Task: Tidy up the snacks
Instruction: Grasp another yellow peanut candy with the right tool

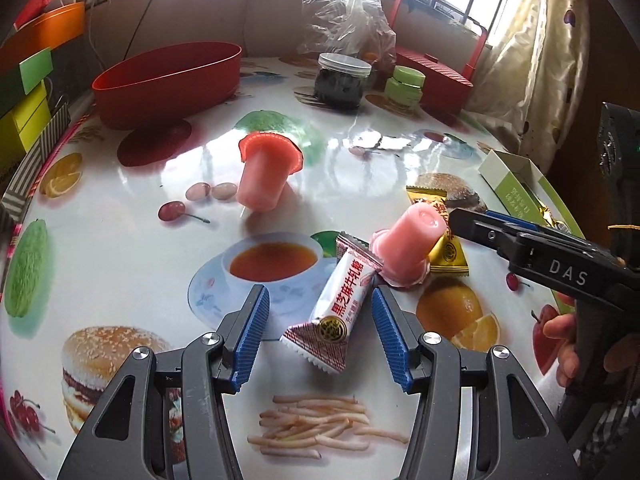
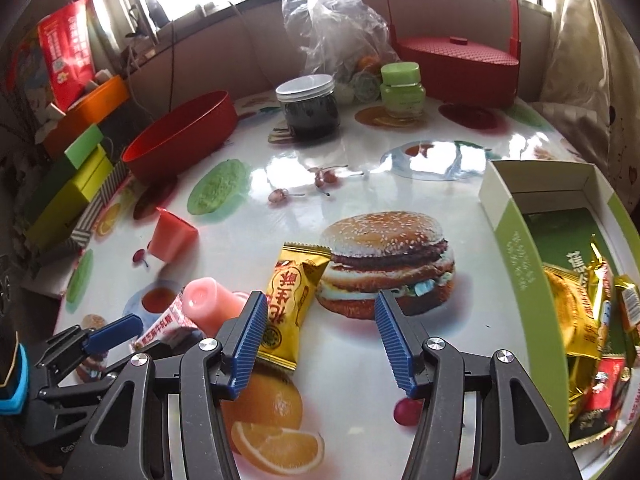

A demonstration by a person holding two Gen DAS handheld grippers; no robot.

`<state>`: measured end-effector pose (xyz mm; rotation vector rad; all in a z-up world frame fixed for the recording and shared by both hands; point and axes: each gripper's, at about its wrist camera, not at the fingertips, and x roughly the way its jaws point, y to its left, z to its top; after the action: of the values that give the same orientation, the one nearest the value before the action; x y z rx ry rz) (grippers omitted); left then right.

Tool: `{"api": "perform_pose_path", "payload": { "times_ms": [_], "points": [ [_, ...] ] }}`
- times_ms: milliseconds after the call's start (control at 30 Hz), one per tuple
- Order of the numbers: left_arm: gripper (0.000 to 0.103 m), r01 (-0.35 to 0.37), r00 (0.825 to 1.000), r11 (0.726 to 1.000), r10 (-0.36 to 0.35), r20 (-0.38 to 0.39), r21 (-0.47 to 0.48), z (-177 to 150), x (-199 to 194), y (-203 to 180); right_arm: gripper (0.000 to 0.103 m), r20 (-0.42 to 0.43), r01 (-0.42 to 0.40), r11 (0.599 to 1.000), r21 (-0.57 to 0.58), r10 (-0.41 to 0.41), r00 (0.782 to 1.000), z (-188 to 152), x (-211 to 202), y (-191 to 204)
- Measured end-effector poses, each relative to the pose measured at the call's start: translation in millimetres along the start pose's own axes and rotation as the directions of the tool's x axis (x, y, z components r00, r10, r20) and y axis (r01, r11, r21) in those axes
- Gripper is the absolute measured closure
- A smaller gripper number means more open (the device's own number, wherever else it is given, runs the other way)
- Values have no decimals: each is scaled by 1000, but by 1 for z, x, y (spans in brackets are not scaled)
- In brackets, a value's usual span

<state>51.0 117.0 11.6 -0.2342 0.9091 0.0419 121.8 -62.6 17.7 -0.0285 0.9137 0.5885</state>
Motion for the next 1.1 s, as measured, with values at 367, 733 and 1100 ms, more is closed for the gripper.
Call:
{"api": "perform_pose_path", "payload": {
  "times_ms": [367, 733, 1100],
  "points": [
    [48, -16, 1000, 999, 16, 2, 38, 5, 7, -3, 46, -17, 1, 1000, -8, -1, 1000, 8, 15, 2],
    [48, -52, 999, 996, 52, -1, 70, 5, 10, -7, 44, -37, -5, 1000, -31, 4, 999, 10, 24, 6],
    [48, -37, 999, 998, 37, 8, 42, 5, 8, -4, 44, -38, 37, 998, -45, -38, 999, 10, 25, 4]
  ]
}}
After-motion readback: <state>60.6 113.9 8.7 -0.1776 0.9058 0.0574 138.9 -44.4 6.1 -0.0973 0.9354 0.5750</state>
